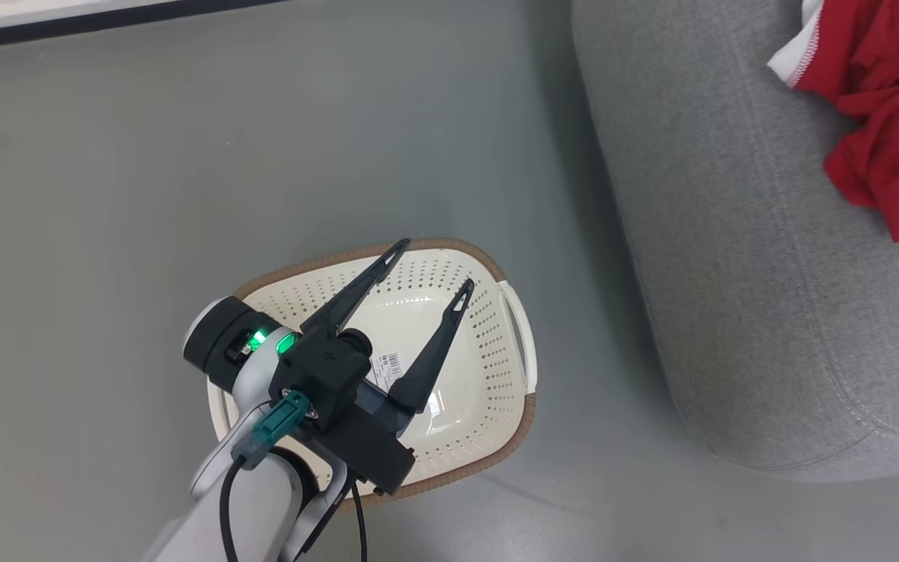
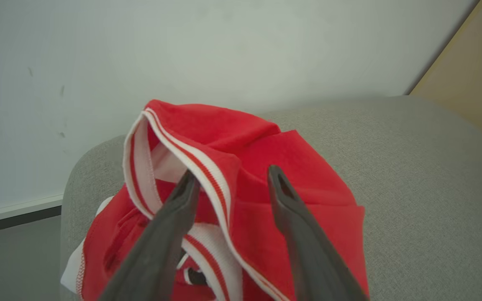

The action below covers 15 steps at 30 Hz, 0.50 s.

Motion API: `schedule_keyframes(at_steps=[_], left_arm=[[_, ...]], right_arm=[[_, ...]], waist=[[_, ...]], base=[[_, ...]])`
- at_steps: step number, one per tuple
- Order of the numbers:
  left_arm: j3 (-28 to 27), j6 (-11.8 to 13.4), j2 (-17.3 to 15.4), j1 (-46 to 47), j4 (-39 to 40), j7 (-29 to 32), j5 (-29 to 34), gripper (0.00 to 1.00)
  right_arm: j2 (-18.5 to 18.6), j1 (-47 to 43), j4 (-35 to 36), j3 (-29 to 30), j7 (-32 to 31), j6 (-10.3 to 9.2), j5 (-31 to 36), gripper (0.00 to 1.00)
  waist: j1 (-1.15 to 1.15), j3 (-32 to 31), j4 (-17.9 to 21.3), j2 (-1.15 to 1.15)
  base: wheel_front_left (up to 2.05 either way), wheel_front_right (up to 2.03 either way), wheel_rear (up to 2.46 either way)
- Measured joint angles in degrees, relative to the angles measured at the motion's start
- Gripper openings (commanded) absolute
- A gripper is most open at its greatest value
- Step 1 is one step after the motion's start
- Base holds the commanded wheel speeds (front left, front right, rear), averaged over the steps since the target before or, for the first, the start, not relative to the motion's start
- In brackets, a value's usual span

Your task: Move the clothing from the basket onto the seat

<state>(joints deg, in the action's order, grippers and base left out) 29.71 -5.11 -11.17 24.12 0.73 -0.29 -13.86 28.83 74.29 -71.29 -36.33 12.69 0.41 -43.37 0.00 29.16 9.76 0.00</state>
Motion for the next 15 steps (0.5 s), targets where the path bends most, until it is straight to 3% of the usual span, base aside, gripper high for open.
schedule_keyframes(at_steps=[15], left_arm=[[-1.4,0.0,-0.2,-0.3,-4.4,-2.0,-0.7,1.00]], right_arm=[[-5.5,-2.7,0.7,-3.4,1.1,3.15,2.1,1.00]], waist=[[0.00,-4.7,4.7,0.00]], base=[[0.00,0.00,0.00]])
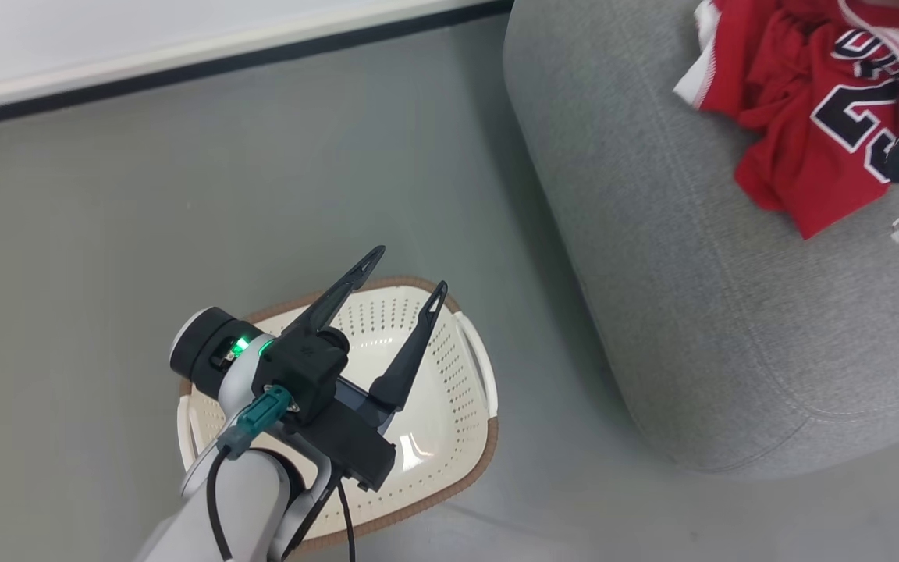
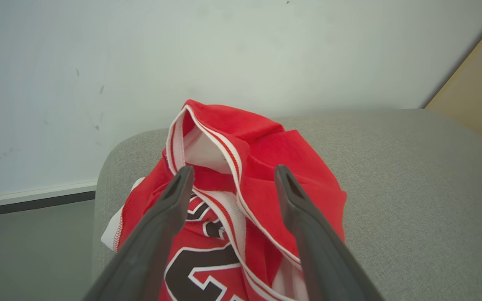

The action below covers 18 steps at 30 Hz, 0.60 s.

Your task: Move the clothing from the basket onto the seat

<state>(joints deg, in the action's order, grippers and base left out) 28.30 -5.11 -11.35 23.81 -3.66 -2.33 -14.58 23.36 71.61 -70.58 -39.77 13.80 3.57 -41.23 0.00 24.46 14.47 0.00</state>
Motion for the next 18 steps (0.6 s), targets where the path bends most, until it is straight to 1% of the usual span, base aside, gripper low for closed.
schedule_keyframes(at_steps=[5,7,13,14,18], left_arm=[[-1.3,0.2,0.6,-0.7,-2.0,-1.4,-0.7,1.00],[-2.0,0.9,0.6,-1.0,-3.1,-2.0,-1.6,1.00],[-5.2,2.7,0.6,-3.4,-4.8,-4.1,-3.2,1.00],[-6.3,3.6,0.5,-4.5,-5.3,-5.0,-3.7,1.00],[-9.0,5.2,0.5,-6.6,-6.0,-6.6,-4.9,1.00]], right_arm=[[-0.6,-1.3,0.1,-0.3,0.4,0.48,0.4,1.00],[-1.2,-1.8,0.5,-0.4,0.5,0.53,0.4,1.00],[-3.9,-3.8,1.7,-1.5,0.5,1.55,1.0,1.00],[-4.4,-5.1,1.9,-1.7,0.5,1.57,1.1,1.00],[-5.0,-7.6,3.0,-1.9,0.5,1.83,1.6,1.00]], waist=[[0.00,-3.0,0.8,0.00],[0.00,-4.3,1.0,0.00],[0.00,-8.4,0.8,0.00],[-0.01,-9.8,0.7,0.00],[-0.01,-12.6,0.1,0.00]], base=[[0.00,0.00,0.00],[0.00,0.00,0.00],[0.00,0.00,0.00],[0.00,0.00,0.00],[0.00,0.00,0.00]])
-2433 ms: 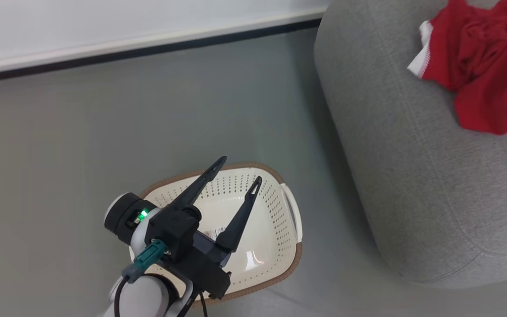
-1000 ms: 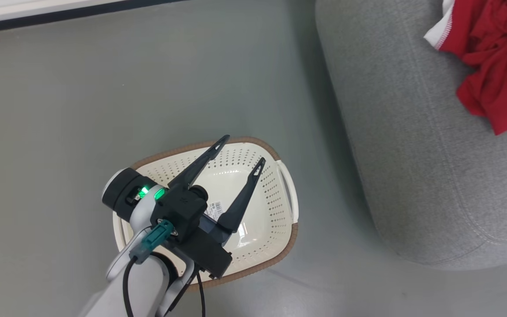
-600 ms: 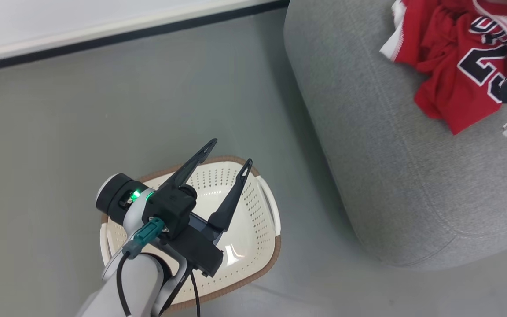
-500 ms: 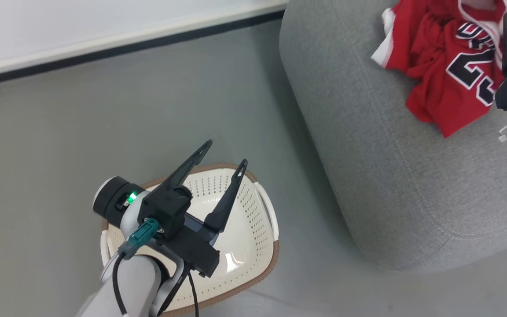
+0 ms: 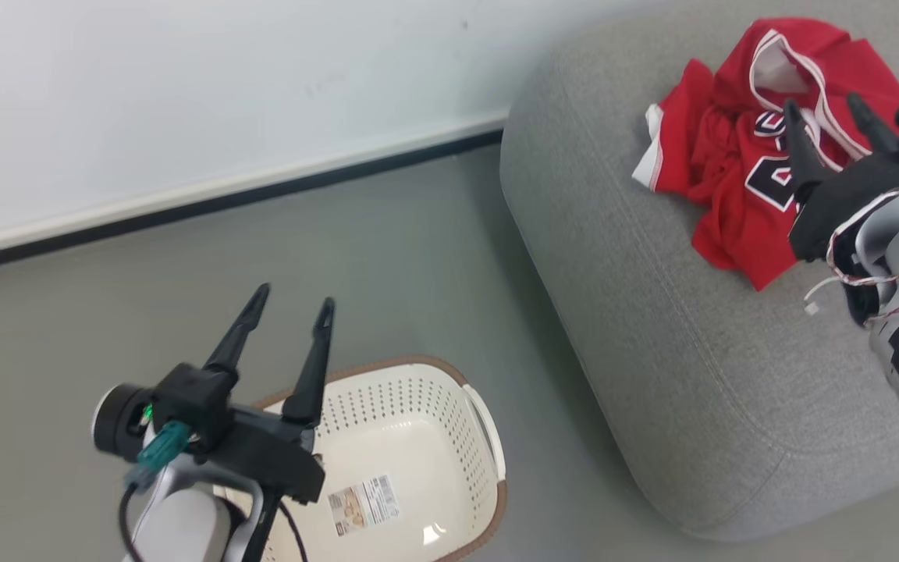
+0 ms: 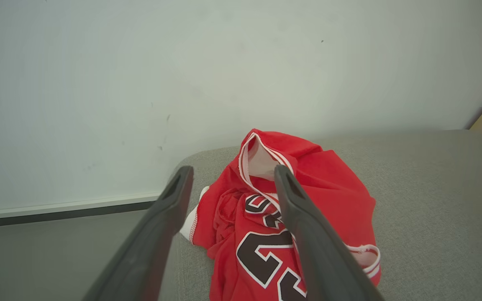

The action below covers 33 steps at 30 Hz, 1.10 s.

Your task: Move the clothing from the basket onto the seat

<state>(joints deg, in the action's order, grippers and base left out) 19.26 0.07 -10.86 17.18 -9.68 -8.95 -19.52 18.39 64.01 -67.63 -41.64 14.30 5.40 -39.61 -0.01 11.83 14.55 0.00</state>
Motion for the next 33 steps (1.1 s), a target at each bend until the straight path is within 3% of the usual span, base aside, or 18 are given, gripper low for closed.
schedule_keyframes(at_steps=[14,24,33], left_arm=[[-7.2,4.6,-2.2,-11.0,-2.5,-3.3,-2.1,1.00],[-12.1,6.0,-3.4,-19.0,-1.9,-4.3,-2.5,1.00],[-13.6,6.5,-1.9,-24.1,0.8,-4.6,-2.6,1.00]], right_arm=[[-2.5,-12.6,5.3,0.9,0.0,0.07,0.2,1.00],[-3.0,-23.4,14.4,2.0,0.0,-3.45,0.9,1.00],[-3.2,-33.5,26.5,4.1,0.0,-8.53,2.9,1.00]], waist=[[0.00,-9.1,-2.8,0.00],[0.00,-13.8,-4.6,0.01],[0.01,-15.4,-5.4,0.00]], base=[[0.00,0.00,0.00],[0.00,0.00,0.00],[0.00,0.00,0.00]])
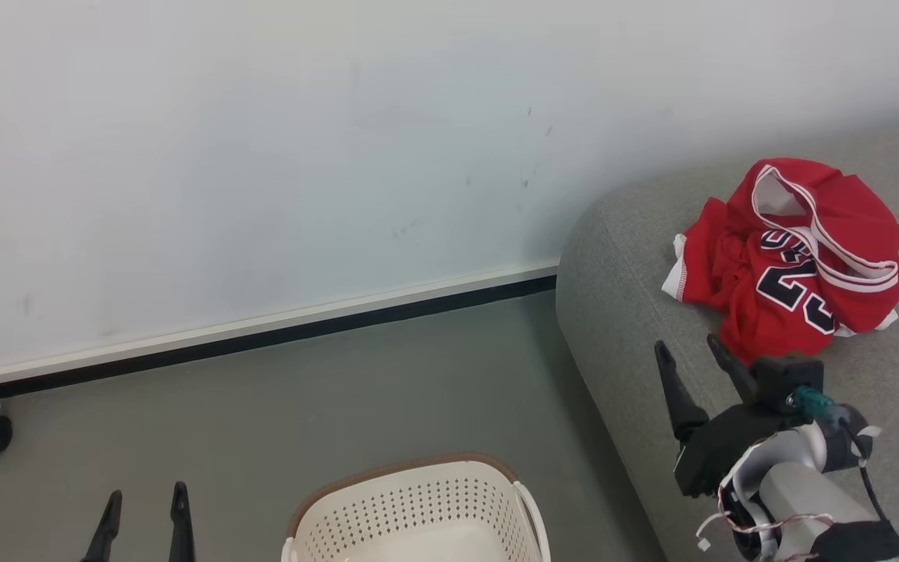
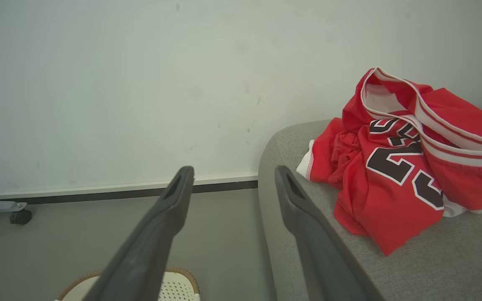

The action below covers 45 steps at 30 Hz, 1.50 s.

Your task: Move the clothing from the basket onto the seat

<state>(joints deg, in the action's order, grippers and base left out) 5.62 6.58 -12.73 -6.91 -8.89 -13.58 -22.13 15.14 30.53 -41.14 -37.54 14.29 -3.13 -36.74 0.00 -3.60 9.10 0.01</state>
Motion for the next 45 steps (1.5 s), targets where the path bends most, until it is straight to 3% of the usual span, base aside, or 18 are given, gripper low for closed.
schedule_keyframes(at_steps=[8,23,45], left_arm=[[-0.4,0.1,1.8,-1.9,2.0,-0.2,0.4,1.00],[-0.8,0.5,3.2,-3.0,4.9,-0.4,2.2,1.00],[-3.3,0.5,3.6,-3.0,4.4,-0.6,4.2,1.00]], right_arm=[[0.1,-6.3,10.4,1.5,0.0,-2.43,2.1,1.00],[1.2,-18.6,25.6,5.1,0.2,-3.93,6.6,1.00],[-0.6,-22.0,31.8,12.1,0.2,-4.01,11.7,1.00]], waist=[[0.00,-0.2,-0.3,0.00],[0.00,0.5,-0.4,-0.01],[0.00,1.7,-0.5,-0.01]], base=[[0.00,0.00,0.00],[0.00,0.00,0.00],[0.00,0.00,0.00]])
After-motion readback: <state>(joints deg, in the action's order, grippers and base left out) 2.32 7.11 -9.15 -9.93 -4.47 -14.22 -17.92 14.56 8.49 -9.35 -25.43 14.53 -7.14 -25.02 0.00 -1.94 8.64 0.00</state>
